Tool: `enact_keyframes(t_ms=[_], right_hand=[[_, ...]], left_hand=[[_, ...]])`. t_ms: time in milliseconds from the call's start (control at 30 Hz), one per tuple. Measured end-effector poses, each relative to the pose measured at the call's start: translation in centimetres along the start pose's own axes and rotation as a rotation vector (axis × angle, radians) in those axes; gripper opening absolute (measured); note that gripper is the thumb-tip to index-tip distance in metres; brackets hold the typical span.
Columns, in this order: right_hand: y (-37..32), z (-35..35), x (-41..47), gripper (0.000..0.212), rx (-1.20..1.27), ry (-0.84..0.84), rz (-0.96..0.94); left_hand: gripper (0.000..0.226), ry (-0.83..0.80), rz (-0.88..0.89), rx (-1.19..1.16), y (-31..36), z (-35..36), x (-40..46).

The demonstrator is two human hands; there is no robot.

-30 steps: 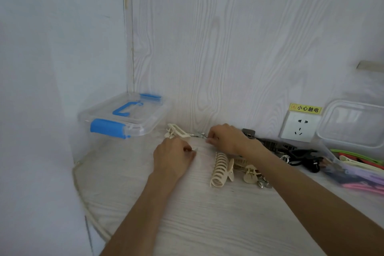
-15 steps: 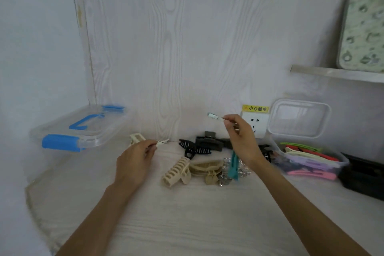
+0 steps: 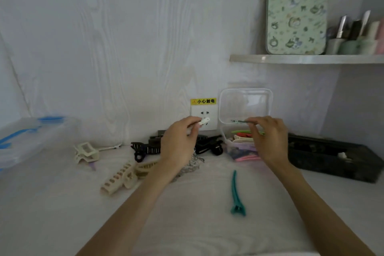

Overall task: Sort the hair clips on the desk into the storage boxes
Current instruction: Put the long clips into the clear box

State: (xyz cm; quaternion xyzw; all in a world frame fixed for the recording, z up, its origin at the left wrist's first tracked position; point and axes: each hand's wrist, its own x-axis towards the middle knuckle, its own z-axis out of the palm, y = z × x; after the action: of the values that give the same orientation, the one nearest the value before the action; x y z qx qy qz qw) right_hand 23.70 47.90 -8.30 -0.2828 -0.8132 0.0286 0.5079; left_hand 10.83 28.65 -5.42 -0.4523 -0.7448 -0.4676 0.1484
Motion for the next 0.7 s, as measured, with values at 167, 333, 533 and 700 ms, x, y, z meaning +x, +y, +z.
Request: enact_keyframes(t_ms=[167, 333, 533, 700], right_hand=[[2.3, -1.0, -1.2, 0.03, 0.009, -0.146, 0.118], [1.0, -3.5, -1.7, 0.015, 0.236, -0.208, 0.058], [-1.5, -3.1, -4.6, 0.029, 0.286, -0.921, -0.146], [-1.3, -2.9, -5.7, 0.018, 0.199, -0.772, -0.189]], left_hand=[[0.029, -0.246, 0.059, 0.07, 4.3, 6.3, 2.8], [0.033, -0.318, -0.068, 0.138, 4.3, 6.2, 2.2], [0.059, -0.615, -0.142, 0.352, 5.0, 1.4, -2.5], [0.051, -0.969, -0.151, 0.509, 4.0, 1.6, -4.7]])
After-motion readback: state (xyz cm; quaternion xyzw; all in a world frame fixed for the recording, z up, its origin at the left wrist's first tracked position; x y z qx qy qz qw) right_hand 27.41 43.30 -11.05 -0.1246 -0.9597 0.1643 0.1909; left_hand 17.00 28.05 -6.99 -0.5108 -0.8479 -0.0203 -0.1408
